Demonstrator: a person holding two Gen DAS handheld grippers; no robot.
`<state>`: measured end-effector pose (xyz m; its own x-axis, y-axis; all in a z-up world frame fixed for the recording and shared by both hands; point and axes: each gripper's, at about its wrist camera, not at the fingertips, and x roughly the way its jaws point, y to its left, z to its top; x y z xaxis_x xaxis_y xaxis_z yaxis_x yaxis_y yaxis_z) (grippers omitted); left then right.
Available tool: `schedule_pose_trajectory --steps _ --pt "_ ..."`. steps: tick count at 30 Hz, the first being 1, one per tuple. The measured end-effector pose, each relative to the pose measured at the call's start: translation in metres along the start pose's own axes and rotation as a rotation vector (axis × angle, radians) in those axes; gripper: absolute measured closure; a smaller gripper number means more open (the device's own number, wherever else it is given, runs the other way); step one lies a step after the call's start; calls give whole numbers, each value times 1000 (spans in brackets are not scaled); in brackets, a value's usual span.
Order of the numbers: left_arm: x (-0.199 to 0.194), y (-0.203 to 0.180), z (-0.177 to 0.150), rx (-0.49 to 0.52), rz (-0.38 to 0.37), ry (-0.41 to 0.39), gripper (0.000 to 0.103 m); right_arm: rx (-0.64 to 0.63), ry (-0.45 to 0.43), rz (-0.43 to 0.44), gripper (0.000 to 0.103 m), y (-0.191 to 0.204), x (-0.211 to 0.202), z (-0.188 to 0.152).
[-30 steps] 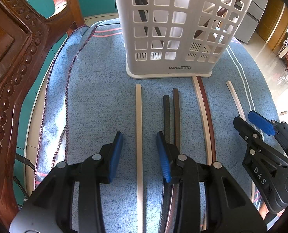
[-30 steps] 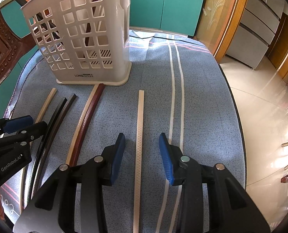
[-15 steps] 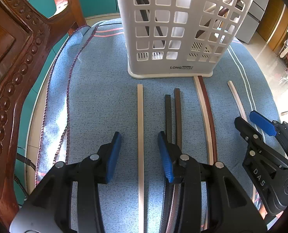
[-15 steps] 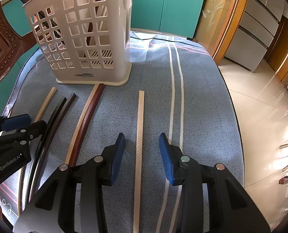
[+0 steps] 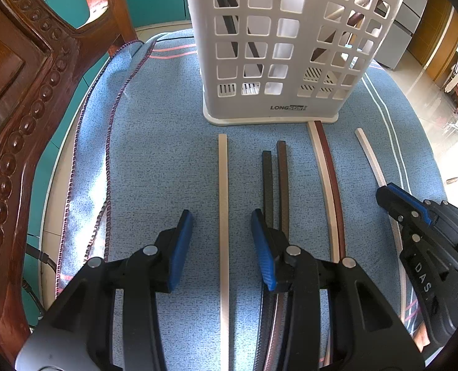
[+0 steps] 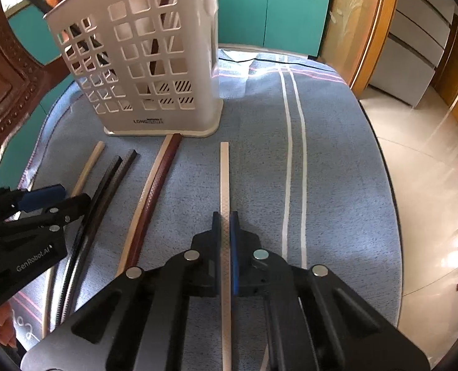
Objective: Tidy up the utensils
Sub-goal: 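Grasp a light wooden chopstick with the right gripper while the left grasps another light chopstick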
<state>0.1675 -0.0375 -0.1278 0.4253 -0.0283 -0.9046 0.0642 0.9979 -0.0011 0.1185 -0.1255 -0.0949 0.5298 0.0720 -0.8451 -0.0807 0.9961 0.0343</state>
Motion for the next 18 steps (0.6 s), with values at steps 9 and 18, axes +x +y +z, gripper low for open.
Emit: schedule_pose_trajectory --steps 9,18 --pt "-2 -3 -2 3 -8 -8 70 -12 -1 -16 97 4 2 -1" --pt "-6 -2 -3 -32 -18 -25 96 -15 -2 -18 97 5 2 -2"
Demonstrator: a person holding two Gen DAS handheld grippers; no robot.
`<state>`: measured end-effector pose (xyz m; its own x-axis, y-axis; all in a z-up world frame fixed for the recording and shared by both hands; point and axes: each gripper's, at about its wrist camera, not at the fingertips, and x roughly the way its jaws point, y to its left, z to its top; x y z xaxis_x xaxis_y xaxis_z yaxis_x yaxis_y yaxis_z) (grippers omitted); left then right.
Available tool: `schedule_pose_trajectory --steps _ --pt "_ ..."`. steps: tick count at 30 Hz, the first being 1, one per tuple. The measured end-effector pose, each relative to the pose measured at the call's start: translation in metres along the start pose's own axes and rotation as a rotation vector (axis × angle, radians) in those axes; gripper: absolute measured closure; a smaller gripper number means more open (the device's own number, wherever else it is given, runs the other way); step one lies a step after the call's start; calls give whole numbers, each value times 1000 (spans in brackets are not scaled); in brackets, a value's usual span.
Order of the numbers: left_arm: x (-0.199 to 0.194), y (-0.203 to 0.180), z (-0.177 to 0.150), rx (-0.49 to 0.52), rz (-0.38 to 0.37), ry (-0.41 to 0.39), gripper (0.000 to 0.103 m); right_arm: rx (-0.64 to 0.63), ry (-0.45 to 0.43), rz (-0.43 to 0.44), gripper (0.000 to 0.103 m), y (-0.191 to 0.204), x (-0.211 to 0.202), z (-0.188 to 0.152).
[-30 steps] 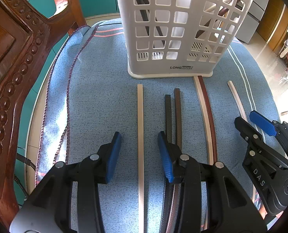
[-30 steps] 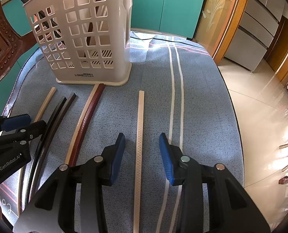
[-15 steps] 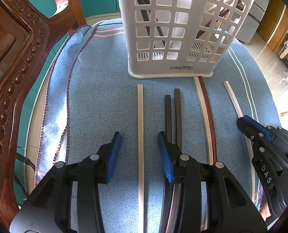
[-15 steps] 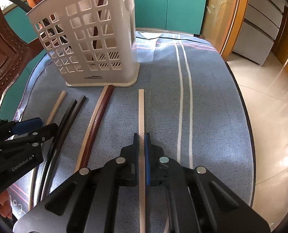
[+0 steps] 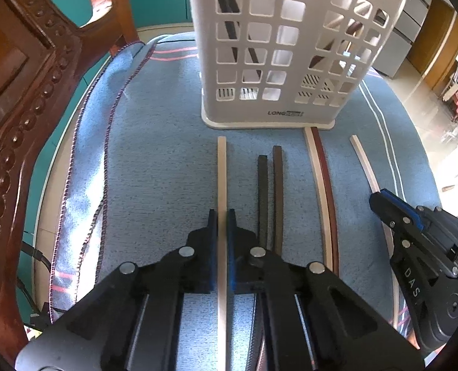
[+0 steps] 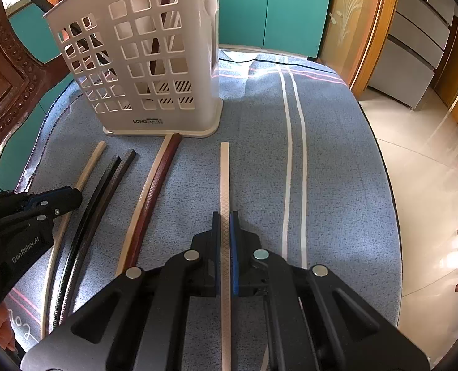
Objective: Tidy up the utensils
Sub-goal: 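Grasp a light wooden chopstick with the right gripper while the left grasps another light chopstick, then lift both light chopsticks into the white basket and open both grippers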
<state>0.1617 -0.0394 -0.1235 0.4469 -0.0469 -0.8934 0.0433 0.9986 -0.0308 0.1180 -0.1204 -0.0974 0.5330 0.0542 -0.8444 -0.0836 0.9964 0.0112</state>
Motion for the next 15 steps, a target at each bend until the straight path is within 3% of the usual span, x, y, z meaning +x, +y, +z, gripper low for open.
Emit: schedule_pose_trajectory --steps 15 --pt "-34 -2 5 7 26 -97 96 8 -6 -1 97 0 0 1"
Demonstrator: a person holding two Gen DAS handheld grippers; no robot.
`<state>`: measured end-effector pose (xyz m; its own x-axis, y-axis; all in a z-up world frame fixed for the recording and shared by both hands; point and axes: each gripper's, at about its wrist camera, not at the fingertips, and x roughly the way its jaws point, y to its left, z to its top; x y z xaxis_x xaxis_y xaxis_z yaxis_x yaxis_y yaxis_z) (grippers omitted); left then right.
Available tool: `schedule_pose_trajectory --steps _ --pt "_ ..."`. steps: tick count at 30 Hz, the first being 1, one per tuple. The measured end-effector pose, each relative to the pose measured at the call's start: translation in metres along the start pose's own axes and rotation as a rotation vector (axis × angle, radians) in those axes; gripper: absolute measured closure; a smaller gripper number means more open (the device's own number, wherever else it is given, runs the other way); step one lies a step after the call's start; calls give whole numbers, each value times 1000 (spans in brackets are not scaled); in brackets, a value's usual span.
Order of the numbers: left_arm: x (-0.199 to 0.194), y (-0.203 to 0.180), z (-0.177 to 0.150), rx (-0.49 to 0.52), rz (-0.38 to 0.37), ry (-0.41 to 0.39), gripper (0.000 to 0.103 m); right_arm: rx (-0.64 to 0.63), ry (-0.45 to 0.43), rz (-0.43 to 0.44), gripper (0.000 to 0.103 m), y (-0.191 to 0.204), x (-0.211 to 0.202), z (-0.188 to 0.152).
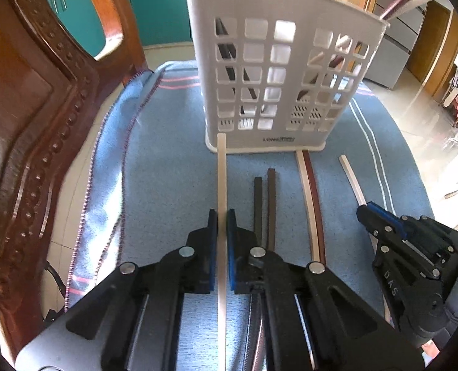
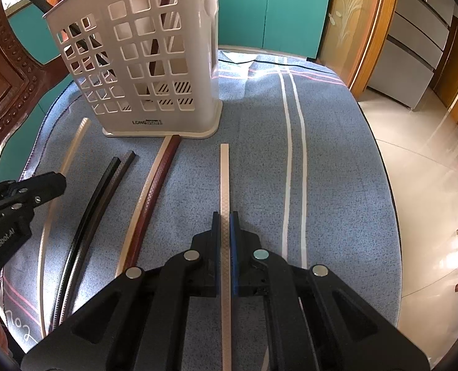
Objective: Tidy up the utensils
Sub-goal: 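Lift both light chopsticks into the white basket and open both grippers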
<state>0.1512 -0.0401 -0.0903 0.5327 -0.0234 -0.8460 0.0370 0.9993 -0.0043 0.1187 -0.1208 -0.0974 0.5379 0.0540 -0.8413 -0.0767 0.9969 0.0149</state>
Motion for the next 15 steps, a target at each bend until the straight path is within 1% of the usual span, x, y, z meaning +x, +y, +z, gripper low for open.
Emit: schedule_pose_trajectory --steps 3,5,11,15 --pt "-14 -2 0 4 16 -36 96 12 -5 13 97 -2 -1 1" --pt "-22 -2 0 8 22 -60 96 15 -25 22 97 -2 -7 2" --pt "-49 -4 -3 5 10 -117 96 13 -158 35 97 -4 -41 0" --pt "-67 -2 -4 -7 13 -155 96 47 -269 99 97 -13 -76 0"
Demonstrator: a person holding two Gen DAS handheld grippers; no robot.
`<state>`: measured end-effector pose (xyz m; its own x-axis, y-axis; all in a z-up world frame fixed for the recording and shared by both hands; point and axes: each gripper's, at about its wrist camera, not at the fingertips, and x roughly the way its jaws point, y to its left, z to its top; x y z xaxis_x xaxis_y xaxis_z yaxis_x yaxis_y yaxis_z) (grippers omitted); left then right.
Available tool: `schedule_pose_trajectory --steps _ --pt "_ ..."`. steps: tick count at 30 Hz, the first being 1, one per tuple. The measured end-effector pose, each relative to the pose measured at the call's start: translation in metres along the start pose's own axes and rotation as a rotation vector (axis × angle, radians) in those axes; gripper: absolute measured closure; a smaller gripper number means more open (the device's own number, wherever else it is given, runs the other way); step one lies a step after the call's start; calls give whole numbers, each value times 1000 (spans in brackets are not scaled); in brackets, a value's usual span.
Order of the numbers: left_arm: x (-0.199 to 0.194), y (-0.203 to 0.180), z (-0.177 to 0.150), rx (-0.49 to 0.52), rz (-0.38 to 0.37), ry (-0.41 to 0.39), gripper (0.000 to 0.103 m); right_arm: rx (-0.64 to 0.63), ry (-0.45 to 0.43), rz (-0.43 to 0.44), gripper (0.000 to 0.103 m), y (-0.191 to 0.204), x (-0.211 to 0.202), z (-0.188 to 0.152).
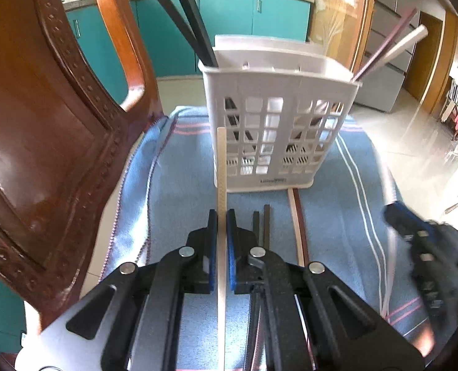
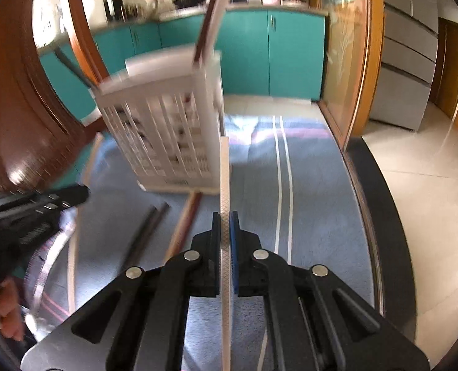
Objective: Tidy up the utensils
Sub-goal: 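Lift both light chopsticks into the white basket and open both grippers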
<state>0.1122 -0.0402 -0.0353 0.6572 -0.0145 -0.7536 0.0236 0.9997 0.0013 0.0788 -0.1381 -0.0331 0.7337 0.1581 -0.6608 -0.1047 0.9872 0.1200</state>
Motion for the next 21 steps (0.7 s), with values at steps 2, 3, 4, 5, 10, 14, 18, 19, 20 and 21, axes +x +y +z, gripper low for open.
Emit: schedule_pose_trajectory --steps 2,3,4,5,10,14,18,19,20,21 --pt "-6 2 1 -11 -5 -6 96 25 -42 21 97 -4 -17 5" --pt "-8 2 0 -14 -7 -7 96 38 -66 31 97 -6 -27 8" --pt "-8 2 1 -16 -8 -8 96 49 -92 41 97 -9 -38 12" --pt "-9 2 1 -17 -10 -9 96 61 -119 52 97 -11 -49 16" --pt "-8 5 3 -17 -16 -8 96 122 -190 123 97 -22 -84 33" --pt "-3 8 4 -24 -16 -3 96 126 -259 138 97 -24 -106 57" --pt "0 14 6 -51 -21 3 96 129 -329 141 97 -19 -121 92" --pt "1 15 7 -56 -22 3 96 135 -349 148 97 -18 -125 100" --pt "0 18 8 -66 -25 3 96 144 -381 143 97 -16 -128 112" --pt "0 20 8 -70 -26 2 96 151 -415 128 97 -15 -130 121"
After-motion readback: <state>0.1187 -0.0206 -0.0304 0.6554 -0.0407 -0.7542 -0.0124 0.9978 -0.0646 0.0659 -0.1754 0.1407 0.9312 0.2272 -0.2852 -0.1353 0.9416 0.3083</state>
